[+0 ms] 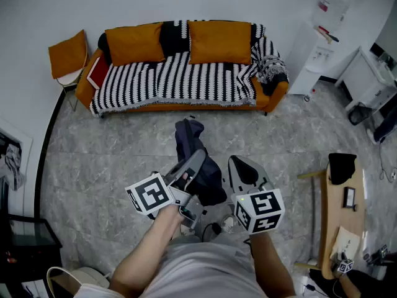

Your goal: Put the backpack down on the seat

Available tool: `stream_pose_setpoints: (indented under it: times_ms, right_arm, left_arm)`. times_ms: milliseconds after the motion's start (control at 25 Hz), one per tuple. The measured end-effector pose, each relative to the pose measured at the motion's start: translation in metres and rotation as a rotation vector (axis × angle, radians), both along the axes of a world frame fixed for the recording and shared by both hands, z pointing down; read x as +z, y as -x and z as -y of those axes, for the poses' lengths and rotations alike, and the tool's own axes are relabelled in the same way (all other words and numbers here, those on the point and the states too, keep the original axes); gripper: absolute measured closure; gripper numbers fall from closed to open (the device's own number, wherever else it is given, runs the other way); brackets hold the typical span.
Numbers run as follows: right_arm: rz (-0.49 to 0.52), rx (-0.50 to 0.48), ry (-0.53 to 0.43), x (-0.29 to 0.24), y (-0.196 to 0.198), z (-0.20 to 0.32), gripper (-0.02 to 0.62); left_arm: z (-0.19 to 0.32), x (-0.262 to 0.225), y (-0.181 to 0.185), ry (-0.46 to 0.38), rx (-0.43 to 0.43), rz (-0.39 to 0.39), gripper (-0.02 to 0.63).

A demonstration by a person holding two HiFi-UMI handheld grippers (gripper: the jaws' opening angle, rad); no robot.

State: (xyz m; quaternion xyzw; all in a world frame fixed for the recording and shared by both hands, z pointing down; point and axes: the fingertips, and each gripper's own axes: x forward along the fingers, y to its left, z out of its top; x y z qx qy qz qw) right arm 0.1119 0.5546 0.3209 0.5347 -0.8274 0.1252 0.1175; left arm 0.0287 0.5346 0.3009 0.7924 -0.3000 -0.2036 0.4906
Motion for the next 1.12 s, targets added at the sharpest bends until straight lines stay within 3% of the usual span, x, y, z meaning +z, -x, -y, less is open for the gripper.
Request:
stream_pose_setpoints:
  times_ms: [280, 720, 1120]
  right_arm:
    - [0.02, 0.017, 0.014, 0.006, 0.013, -0.005, 0.594]
    - [0.007, 0.099, 0.016, 0.005, 0.035, 0.0, 0.594]
    - [0.027, 0.101, 0.01, 0.008, 0.014, 0.036, 0.594]
  left_arm:
    - [-0.001, 0.002, 0.012, 0.001, 0.019, 0.011, 0.578]
    - [0.015, -0.005, 0.022, -0.026, 0.132, -0.009, 0.578]
    - [0.047, 0.01, 0.001, 0.009, 0.144, -0.006, 0.578]
